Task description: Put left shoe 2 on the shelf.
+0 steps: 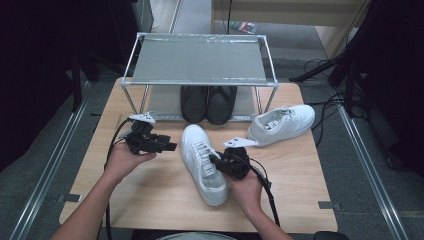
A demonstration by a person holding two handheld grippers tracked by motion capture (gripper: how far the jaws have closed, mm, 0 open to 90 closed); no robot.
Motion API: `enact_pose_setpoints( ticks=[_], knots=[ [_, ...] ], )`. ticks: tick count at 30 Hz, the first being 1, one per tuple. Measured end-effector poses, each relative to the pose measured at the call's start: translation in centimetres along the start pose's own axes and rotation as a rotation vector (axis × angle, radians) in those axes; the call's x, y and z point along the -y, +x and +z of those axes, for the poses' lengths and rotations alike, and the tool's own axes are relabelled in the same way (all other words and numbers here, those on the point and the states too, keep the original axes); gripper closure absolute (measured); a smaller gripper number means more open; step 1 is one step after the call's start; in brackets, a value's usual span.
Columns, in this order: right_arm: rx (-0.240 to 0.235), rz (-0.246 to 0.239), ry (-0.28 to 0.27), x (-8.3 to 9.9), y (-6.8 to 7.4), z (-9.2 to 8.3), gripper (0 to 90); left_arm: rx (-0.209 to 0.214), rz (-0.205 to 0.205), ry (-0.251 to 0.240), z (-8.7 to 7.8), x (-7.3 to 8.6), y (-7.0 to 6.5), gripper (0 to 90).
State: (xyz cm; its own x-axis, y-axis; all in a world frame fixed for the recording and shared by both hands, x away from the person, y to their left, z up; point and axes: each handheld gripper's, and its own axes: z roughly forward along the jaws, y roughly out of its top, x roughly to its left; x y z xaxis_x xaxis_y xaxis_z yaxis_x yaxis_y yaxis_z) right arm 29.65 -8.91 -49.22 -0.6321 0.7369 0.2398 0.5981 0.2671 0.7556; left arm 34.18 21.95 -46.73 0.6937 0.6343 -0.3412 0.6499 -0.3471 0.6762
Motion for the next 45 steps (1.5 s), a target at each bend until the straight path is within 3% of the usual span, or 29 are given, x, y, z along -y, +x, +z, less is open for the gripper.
enact_pose_setpoints(
  ticks=[11, 21, 26, 30, 35, 45],
  knots=[
    [-0.086, -0.019, 0.009, -0.6, -1.5, -0.1, 81.8, -0.01, -0.009, -0.014, -0.5, 0.2, 0.4, 42.6],
    [-0.19, -0.087, 0.025, -2.7, -2.6, -1.0, 82.8, -0.034, -0.01, -0.026, -1.2, 0.6, 0.9, 42.1],
    [-0.254, -0.108, 0.022, -4.5, -3.2, -1.9, 82.7, -0.05, -0.024, -0.034, -1.7, 0.8, 1.3, 42.1],
    [-0.295, -0.172, -0.004, -5.7, -3.8, -3.0, 82.7, -0.062, -0.034, -0.047, -2.3, 1.1, 1.8, 42.0],
    [-0.359, -0.169, -0.032, -7.7, -4.8, -4.1, 82.6, -0.073, -0.05, -0.056, -2.6, 1.5, 2.2, 42.0],
    [-0.438, -0.239, -0.041, -12.9, -4.6, -5.8, 82.4, -0.075, -0.079, -0.047, -2.6, 1.8, 2.7, 41.9]
  ],
)
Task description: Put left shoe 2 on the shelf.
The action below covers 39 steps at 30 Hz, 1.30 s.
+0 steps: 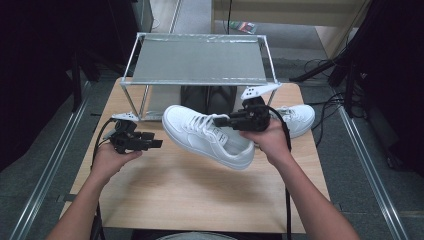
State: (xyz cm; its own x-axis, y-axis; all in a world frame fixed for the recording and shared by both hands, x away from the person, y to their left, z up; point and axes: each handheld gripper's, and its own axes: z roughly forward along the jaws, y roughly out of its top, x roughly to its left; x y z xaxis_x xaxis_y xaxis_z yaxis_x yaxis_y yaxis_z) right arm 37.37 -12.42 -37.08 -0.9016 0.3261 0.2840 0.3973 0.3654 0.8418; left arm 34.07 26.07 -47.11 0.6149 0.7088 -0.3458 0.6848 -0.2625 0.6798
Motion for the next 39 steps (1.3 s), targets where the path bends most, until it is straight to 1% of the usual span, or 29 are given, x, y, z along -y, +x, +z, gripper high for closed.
enact_pose_setpoints(
  ticks=[4, 6, 8, 11, 14, 15, 17, 18, 19, 20, 21, 23, 25, 26, 28, 31, 33, 34, 36, 39],
  knots=[
    [-0.015, -0.023, 0.006, -2.4, 0.2, 0.1, 82.3, 0.001, 0.0, 0.002, 0.0, 0.1, 0.1, 41.9],
    [-0.014, -0.031, 0.0, -3.4, 0.3, 0.2, 82.4, 0.0, 0.002, 0.003, -0.1, 0.1, 0.1, 41.8],
    [-0.006, -0.027, -0.012, -4.7, 0.4, 0.4, 82.3, -0.003, 0.006, 0.006, -0.1, 0.1, 0.1, 41.7],
    [0.018, -0.015, -0.026, -6.4, 0.5, 0.7, 82.3, -0.008, 0.011, 0.006, -0.1, 0.2, 0.1, 41.7],
    [0.062, 0.006, -0.032, -8.2, 0.3, 0.9, 82.3, -0.011, 0.028, 0.016, 0.1, 0.2, -0.2, 41.5],
    [0.069, 0.009, -0.029, -8.8, 0.1, 1.0, 82.4, -0.007, 0.029, 0.02, 0.1, 0.2, -0.2, 41.5],
    [0.102, 0.003, -0.026, -9.8, -0.1, 1.0, 82.4, -0.004, 0.035, 0.024, 0.2, 0.3, -0.3, 41.5],
    [0.121, 0.014, -0.028, -10.3, -0.3, 1.0, 82.4, -0.001, 0.034, 0.021, 0.2, 0.3, -0.3, 41.5],
    [0.143, 0.028, -0.034, -10.7, -0.6, 1.0, 82.4, 0.001, 0.033, 0.02, 0.2, 0.3, -0.4, 41.5],
    [0.17, 0.06, -0.04, -11.2, -1.0, 1.1, 82.3, 0.0, 0.036, 0.02, 0.2, 0.3, -0.4, 41.5],
    [0.189, 0.083, -0.043, -11.5, -1.3, 1.1, 82.3, 0.008, 0.036, 0.022, 0.2, 0.3, -0.4, 41.5],
    [0.24, 0.121, -0.057, -12.3, -2.1, 1.2, 82.3, 0.012, 0.04, 0.022, 0.2, 0.3, -0.4, 41.5],
    [0.286, 0.128, -0.082, -12.9, -2.8, 1.3, 82.4, 0.016, 0.036, 0.023, 0.4, 0.2, -0.4, 41.6],
    [0.317, 0.142, -0.093, -13.4, -3.2, 1.5, 82.4, 0.018, 0.034, 0.026, 0.6, 0.2, -0.3, 41.6],
    [0.355, 0.167, -0.105, -13.9, -3.8, 1.7, 82.4, 0.023, 0.034, 0.033, 0.8, 0.2, -0.3, 41.6],
    [0.439, 0.204, -0.123, -14.9, -4.8, 2.6, 82.3, 0.024, 0.047, 0.033, 0.9, 0.1, -0.5, 41.6],
    [0.473, 0.227, -0.133, -15.3, -5.2, 3.2, 82.2, 0.017, 0.059, 0.041, 0.9, 0.0, -0.6, 41.6],
    [0.501, 0.244, -0.138, -15.7, -5.6, 3.6, 82.2, 0.015, 0.065, 0.05, 1.0, 0.0, -0.7, 41.7],
    [0.536, 0.283, -0.154, -16.2, -6.4, 4.2, 82.2, 0.019, 0.067, 0.054, 1.1, 0.0, -0.7, 41.7],
    [0.594, 0.31, -0.163, -16.8, -7.2, 5.3, 82.0, 0.023, 0.08, 0.058, 1.2, -0.1, -0.9, 41.7]
  ],
)
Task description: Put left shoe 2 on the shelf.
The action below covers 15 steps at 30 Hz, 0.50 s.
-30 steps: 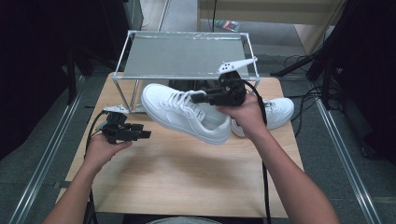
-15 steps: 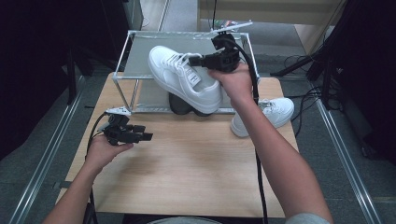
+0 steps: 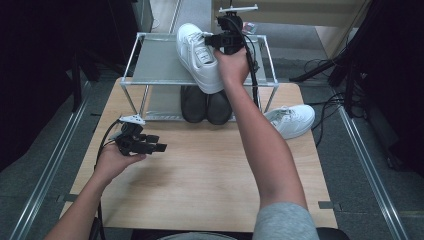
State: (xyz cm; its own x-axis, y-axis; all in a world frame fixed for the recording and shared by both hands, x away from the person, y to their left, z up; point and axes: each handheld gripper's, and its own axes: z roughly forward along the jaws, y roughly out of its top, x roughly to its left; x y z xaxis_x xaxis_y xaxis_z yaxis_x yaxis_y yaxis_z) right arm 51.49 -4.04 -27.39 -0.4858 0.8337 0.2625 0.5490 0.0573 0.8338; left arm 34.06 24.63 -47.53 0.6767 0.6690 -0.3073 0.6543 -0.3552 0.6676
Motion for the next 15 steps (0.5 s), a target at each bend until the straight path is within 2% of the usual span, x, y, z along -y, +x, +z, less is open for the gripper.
enact_pose_setpoints(
  ticks=[3, 6, 10, 11, 13, 15],
  knots=[
    [0.059, 0.03, -0.002, -0.5, 0.1, 1.5, 81.8, 0.005, 0.004, 0.001, 0.2, 0.0, -0.1, 41.8],
    [0.093, 0.092, -0.016, -0.8, 0.2, 2.6, 81.5, 0.02, 0.008, 0.018, 0.5, -0.3, -0.2, 42.2],
    [0.164, 0.095, -0.021, -1.1, 1.2, 3.9, 81.2, 0.034, 0.03, 0.027, 0.9, -0.5, -0.6, 42.5],
    [0.18, 0.11, -0.017, -1.1, 1.3, 4.3, 81.0, 0.039, 0.035, 0.032, 0.9, -0.6, -0.7, 42.5],
    [0.196, 0.141, -0.02, -1.1, 1.4, 4.8, 80.5, 0.041, 0.043, 0.033, 1.0, -0.6, -0.8, 42.5],
    [0.192, 0.186, -0.031, -1.0, 1.5, 5.2, 80.2, 0.047, 0.038, 0.031, 1.0, -0.6, -0.8, 42.6]
  ],
)
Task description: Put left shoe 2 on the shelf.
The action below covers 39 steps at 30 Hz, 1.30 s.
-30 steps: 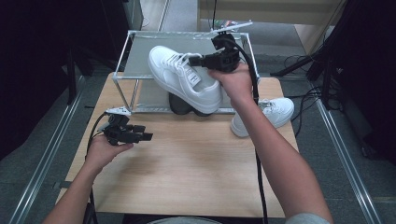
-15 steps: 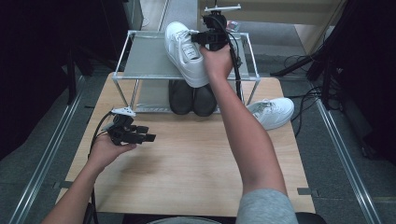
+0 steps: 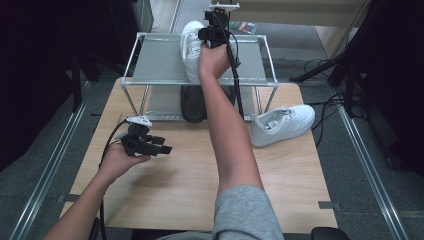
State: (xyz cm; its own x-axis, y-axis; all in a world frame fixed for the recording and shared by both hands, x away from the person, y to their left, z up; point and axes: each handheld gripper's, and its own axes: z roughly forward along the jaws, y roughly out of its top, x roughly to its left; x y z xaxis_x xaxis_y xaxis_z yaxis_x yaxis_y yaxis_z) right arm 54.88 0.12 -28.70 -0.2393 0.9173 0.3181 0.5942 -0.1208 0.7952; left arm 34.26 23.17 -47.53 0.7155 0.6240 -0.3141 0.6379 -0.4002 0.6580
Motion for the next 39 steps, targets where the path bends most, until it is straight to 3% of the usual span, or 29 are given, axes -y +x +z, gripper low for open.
enact_pose_setpoints(
  ticks=[8, 22, 33, 36, 39],
  knots=[
    [-0.007, 0.024, 0.016, 0.2, 0.2, 0.7, 76.8, 0.001, 0.006, 0.002, 0.1, -0.2, -0.1, 42.7],
    [-0.033, -0.023, 0.049, -0.2, -0.9, 0.4, 69.4, -0.003, 0.008, 0.002, 0.0, -0.1, 0.0, 42.8],
    [-0.104, -0.084, 0.046, -0.7, -1.7, -2.7, 69.5, -0.011, 0.013, -0.001, -0.4, 0.0, 0.2, 42.4],
    [-0.117, -0.136, 0.05, -0.5, -2.1, -3.6, 69.8, -0.019, 0.007, -0.007, -0.6, 0.1, 0.3, 42.3],
    [-0.167, -0.137, 0.06, -0.2, -2.8, -4.5, 70.0, -0.021, 0.002, -0.008, -0.8, 0.2, 0.5, 42.3]
  ],
)
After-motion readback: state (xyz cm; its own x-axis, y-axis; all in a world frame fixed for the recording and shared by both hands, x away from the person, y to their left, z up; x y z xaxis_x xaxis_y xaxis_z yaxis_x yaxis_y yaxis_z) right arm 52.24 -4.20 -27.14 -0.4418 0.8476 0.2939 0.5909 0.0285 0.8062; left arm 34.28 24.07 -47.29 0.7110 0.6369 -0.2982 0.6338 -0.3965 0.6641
